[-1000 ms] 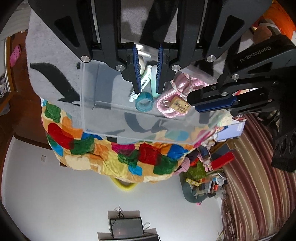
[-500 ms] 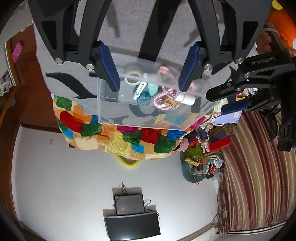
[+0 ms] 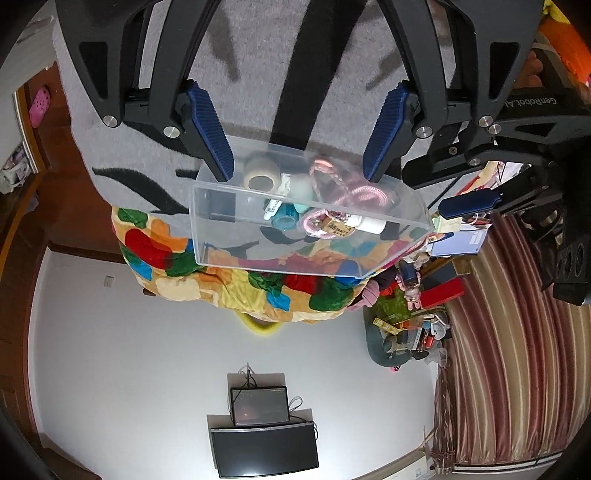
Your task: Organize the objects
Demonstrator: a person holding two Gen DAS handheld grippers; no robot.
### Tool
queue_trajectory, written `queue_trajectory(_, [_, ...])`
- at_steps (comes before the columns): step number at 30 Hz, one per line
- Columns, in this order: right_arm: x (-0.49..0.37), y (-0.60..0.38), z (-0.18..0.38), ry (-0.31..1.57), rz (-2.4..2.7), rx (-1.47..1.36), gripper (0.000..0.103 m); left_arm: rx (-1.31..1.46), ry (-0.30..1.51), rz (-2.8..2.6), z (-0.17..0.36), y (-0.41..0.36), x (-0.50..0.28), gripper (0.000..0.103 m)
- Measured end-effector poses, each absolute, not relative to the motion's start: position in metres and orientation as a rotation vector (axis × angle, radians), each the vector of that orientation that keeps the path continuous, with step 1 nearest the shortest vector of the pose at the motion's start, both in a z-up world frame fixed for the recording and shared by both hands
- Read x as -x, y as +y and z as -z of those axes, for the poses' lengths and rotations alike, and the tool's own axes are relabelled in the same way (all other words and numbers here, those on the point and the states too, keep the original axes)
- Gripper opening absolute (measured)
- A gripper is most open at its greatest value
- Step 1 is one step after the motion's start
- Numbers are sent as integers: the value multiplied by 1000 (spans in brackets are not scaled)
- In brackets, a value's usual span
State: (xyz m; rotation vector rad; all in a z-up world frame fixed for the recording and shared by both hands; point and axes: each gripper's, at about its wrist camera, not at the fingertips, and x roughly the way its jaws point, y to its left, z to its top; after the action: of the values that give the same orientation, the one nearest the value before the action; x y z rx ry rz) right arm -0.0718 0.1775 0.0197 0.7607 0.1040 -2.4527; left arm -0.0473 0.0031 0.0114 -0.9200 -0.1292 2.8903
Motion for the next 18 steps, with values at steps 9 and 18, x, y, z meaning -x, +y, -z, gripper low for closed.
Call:
queue_trajectory(9, [70, 179, -18, 92, 2446, -766, 69, 917, -124, -2894, -13, 4, 46, 72])
queue_trajectory(18, [70, 179, -17, 87, 2445, -769, 70, 923, -129, -2888, -13, 4, 45, 73])
